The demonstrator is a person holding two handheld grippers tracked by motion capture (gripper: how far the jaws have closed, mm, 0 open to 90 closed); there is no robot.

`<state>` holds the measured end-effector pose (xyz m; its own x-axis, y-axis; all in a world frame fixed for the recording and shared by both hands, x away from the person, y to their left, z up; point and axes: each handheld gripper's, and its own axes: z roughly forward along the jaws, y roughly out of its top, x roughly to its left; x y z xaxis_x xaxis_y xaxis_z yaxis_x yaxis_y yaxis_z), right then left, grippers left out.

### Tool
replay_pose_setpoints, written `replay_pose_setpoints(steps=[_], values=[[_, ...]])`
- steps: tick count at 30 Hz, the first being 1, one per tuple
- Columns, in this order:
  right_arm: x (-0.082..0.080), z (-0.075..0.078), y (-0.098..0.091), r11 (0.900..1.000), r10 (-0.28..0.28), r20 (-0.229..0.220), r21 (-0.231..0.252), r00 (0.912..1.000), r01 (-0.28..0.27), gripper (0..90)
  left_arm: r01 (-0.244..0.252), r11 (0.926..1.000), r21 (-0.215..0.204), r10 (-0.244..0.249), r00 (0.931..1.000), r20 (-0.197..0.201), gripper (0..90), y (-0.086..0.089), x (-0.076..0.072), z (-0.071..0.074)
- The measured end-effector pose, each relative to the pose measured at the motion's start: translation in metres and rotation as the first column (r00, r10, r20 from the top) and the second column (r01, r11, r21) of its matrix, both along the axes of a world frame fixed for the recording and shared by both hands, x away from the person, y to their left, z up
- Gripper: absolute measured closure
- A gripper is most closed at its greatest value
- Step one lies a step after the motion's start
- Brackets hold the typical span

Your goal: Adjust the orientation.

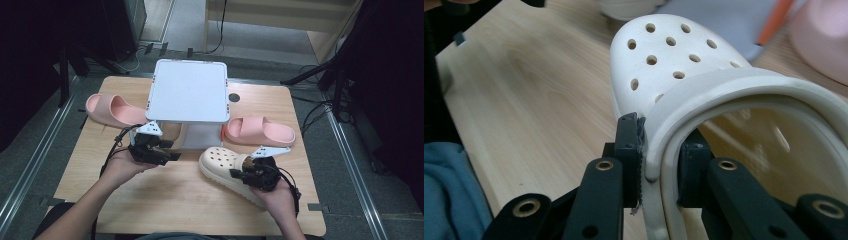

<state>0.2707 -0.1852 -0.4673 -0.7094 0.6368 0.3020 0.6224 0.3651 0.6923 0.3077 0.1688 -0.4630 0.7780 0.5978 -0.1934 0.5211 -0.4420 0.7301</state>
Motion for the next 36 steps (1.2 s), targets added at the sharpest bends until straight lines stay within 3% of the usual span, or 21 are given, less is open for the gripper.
replay_pose_setpoints(steps=[8, 14, 19, 20, 25, 28, 32, 36], values=[[0.002, -0.002, 0.032, 0.998, 0.063, -0.001, 0.0, 0.998, -0.063, 77.0, 0.007, 0.9999, 0.009, -0.007, 0.9998, 0.016, 47.4, 0.001, -0.014, -0.002], [0.004, -0.006, 0.054, 0.994, 0.107, -0.004, -0.022, 0.9942, -0.107, 76.8, 0.003, 1.0, 0.006, -0.003, 0.9999, -0.016, 53.8, 0.001, -0.021, -0.005], [0.006, -0.011, 0.066, 0.9897, 0.141, -0.001, -0.027, 0.9901, -0.141, 76.7, -0.009, 1.0, -0.002, 0.009, 0.9961, -0.088, 59.4, -0.003, -0.026, -0.009], [0.006, -0.012, 0.067, 0.9889, 0.145, -0.007, -0.032, 0.9894, -0.145, 76.8, -0.006, 1.0, -0.002, 0.005, 0.9964, -0.084, 61.1, -0.004, -0.028, -0.01], [0.005, -0.012, 0.067, 0.9857, 0.166, 0.004, -0.031, 0.9861, -0.166, 72.2, -0.009, 0.9996, 0.027, 0.01, 0.9992, -0.04, 67.9, -0.009, -0.031, -0.01], [0.004, -0.01, 0.064, 0.9868, 0.161, 0.005, -0.018, 0.987, -0.161, 66.6, -0.006, 0.9998, 0.018, 0.007, 0.9988, -0.048, 71.7, -0.011, -0.031, -0.01], [0.002, -0.003, 0.052, 0.9902, 0.139, 0.015, 0.008, 0.9901, -0.139, 61.9, 0.019, 0.9992, 0.036, -0.017, 0.9982, -0.057, 77.1, -0.013, -0.032, -0.009], [-0.003, 0.005, 0.036, 0.9922, 0.122, 0.034, 0.022, 0.9919, -0.123, 58.7, 0.016, 0.9995, 0.028, -0.014, 0.9979, -0.063, 77.4, -0.012, -0.032, -0.009]])
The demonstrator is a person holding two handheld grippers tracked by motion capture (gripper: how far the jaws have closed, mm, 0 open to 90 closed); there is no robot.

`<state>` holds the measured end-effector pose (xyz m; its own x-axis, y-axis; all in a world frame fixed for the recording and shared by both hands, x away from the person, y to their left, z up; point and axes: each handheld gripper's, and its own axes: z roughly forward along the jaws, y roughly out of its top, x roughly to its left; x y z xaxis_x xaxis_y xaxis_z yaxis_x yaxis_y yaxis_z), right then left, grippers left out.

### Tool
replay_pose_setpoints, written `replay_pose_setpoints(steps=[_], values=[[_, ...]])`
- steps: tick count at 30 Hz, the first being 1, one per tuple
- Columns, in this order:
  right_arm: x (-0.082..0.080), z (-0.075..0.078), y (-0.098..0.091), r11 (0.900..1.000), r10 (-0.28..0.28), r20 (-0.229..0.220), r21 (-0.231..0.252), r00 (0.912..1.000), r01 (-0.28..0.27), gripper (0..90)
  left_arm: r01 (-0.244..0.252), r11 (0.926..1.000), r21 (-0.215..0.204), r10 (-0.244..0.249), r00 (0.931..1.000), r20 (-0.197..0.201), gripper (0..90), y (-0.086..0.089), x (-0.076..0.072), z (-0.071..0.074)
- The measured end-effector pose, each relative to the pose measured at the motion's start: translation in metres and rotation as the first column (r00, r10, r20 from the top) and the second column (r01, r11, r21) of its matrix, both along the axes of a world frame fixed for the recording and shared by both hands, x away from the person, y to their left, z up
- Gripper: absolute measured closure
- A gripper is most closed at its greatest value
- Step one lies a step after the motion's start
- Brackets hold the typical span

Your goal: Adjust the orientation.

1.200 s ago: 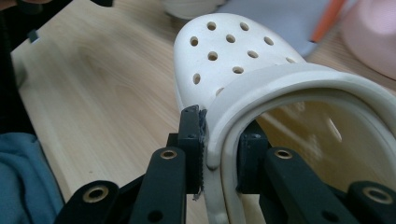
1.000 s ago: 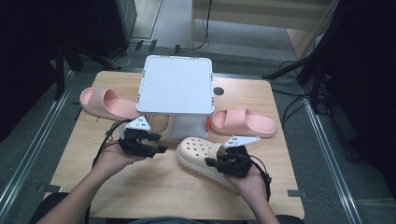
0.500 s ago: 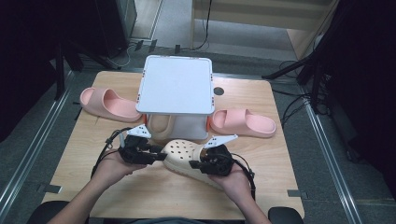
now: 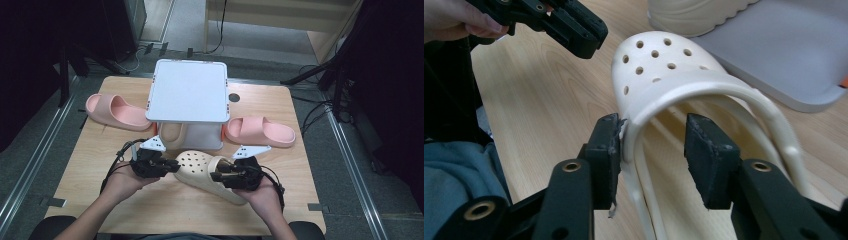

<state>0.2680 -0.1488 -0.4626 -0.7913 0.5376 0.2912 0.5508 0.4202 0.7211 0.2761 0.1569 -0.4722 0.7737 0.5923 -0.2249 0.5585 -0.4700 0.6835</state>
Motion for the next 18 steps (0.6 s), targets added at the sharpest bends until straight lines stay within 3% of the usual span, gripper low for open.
replay_pose_setpoints(steps=[5, 9, 14, 18], values=[[0.002, 0.005, -0.013, 0.9996, -0.027, 0.01, 0.012, 0.9996, 0.027, 66.3, -0.008, 1.0, -0.003, 0.008, 1.0, -0.006, 77.4, 0.002, 0.0, -0.001], [0.009, 0.005, -0.019, 0.9975, -0.066, 0.035, -0.023, 0.9972, 0.066, 78.5, -0.009, 0.9999, -0.009, 0.009, 0.9999, -0.012, 77.9, 0.001, -0.001, -0.004], [0.02, 0.006, -0.025, 0.9932, -0.106, 0.074, -0.039, 0.9916, 0.11, 83.1, -0.004, 0.9998, -0.018, 0.003, 0.9994, -0.035, 81.8, -0.002, 0.0, -0.008], [0.033, 0.004, -0.028, 0.9901, -0.135, 0.075, -0.029, 0.988, 0.137, 84.5, 0.001, 1.0, -0.008, -0.001, 0.9993, -0.037, 81.8, -0.005, -0.003, -0.01]])
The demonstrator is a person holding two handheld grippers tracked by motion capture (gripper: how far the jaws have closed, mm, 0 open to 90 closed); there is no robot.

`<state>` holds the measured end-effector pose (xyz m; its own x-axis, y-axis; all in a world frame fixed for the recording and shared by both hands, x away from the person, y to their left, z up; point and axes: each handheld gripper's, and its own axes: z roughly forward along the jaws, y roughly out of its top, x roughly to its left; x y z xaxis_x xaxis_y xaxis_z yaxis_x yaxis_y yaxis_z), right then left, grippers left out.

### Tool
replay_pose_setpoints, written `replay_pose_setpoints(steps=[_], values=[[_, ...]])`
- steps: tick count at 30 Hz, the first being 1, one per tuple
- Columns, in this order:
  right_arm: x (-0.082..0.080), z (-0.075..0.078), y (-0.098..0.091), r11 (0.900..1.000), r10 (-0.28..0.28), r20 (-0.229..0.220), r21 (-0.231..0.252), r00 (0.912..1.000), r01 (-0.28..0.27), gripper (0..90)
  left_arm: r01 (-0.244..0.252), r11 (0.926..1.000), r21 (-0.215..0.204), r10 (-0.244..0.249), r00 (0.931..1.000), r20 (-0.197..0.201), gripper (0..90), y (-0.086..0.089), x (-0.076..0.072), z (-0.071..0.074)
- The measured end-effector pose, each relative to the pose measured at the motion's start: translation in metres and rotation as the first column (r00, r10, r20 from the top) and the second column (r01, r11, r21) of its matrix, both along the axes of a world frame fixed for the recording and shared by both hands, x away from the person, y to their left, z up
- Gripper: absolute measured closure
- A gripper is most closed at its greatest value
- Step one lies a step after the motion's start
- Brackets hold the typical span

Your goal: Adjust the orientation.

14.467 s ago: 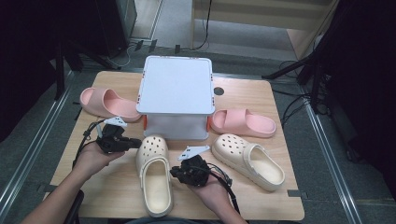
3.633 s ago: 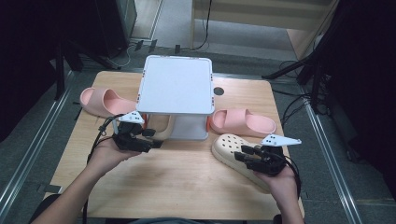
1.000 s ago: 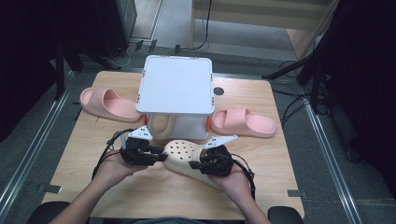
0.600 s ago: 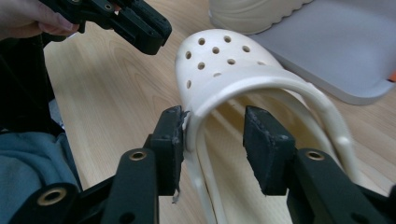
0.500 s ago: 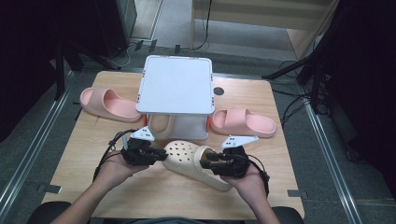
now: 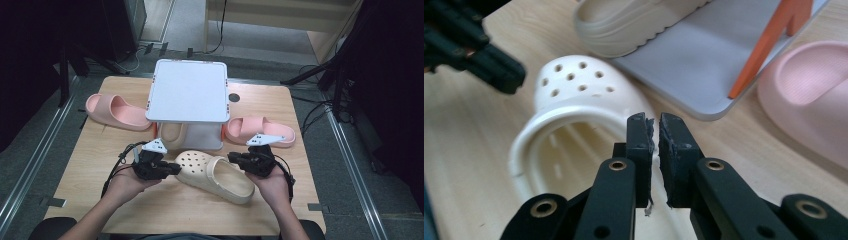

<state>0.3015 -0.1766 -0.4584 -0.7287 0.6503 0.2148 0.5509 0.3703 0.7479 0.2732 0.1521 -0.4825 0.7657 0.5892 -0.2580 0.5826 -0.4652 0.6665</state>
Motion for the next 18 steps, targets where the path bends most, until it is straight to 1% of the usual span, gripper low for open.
replay_pose_setpoints(steps=[3, 5, 7, 8, 9, 14, 18], values=[[0.011, -0.005, 0.004, 0.9999, 0.002, -0.014, -0.016, 0.9999, -0.002, 84.5, 0.001, 1.0, 0.006, -0.001, 1.0, -0.003, 81.6, -0.002, -0.002, -0.003], [0.015, -0.009, 0.008, 0.9996, 0.013, -0.026, -0.026, 0.9996, -0.014, 84.5, -0.008, 0.9995, 0.029, 0.007, 0.9999, 0.013, 80.8, -0.004, -0.004, -0.006], [0.018, -0.011, 0.015, 0.9988, 0.027, -0.018, -0.041, 0.9995, -0.028, 85.7, -0.01, 0.9991, 0.041, 0.01, 0.9999, 0.009, 80.6, -0.007, -0.003, -0.009], [0.019, -0.011, 0.017, 0.9984, 0.032, -0.006, -0.046, 0.9995, -0.032, 85.9, -0.007, 0.9993, 0.038, 0.006, 0.9999, 0.01, 80.7, -0.007, -0.003, -0.01], [0.021, -0.012, 0.018, 0.9984, 0.032, -0.01, -0.047, 0.9994, -0.032, 86.1, -0.007, 0.9995, 0.03, 0.007, 1.0, 0.007, 80.8, -0.007, -0.003, -0.01], [0.026, -0.017, 0.02, 0.9989, 0.027, -0.043, -0.037, 0.9987, -0.029, 85.7, -0.002, 0.9997, 0.025, 0.001, 0.9999, 0.014, 80.5, -0.008, -0.004, -0.011], [0.023, -0.016, 0.021, 0.9981, 0.031, -0.039, -0.052, 0.9988, -0.032, 85.9, 0.003, 0.9996, 0.027, -0.004, 0.9998, 0.021, 80.3, -0.009, -0.003, -0.012]])
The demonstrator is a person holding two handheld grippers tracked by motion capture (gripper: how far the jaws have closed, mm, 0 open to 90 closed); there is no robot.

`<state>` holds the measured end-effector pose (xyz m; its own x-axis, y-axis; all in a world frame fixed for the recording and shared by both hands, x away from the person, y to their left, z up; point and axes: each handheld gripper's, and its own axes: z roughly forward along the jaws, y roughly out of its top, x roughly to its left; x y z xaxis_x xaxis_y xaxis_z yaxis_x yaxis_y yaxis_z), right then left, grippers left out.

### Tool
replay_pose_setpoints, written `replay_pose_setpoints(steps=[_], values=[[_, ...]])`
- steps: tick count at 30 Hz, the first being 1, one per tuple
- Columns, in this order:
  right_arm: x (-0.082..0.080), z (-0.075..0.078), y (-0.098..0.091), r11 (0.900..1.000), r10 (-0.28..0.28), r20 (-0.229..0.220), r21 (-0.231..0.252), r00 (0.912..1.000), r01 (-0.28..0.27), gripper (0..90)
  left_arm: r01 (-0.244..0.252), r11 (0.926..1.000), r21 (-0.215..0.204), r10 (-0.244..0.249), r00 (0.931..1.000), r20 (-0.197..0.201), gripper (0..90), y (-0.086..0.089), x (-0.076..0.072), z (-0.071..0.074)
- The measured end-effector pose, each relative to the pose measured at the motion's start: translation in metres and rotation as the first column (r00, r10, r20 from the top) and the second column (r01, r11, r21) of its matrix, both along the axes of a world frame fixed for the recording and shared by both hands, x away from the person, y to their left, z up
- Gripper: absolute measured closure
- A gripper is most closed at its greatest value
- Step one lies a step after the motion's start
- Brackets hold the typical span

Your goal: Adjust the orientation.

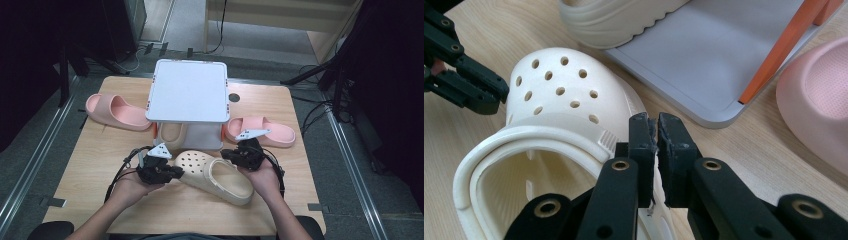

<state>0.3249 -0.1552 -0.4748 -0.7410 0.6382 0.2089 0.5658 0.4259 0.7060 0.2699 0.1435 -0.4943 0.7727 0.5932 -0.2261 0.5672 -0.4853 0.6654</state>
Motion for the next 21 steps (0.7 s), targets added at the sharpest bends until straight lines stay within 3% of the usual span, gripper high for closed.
replay_pose_setpoints(steps=[21], values=[[-0.023, -0.004, 0.003, 0.9992, 0.008, -0.013, -0.038, 0.9999, -0.008, 84.2, -0.026, 0.9996, -0.003, 0.027, 0.9994, 0.022, 77.4, -0.003, 0.019, -0.001]])
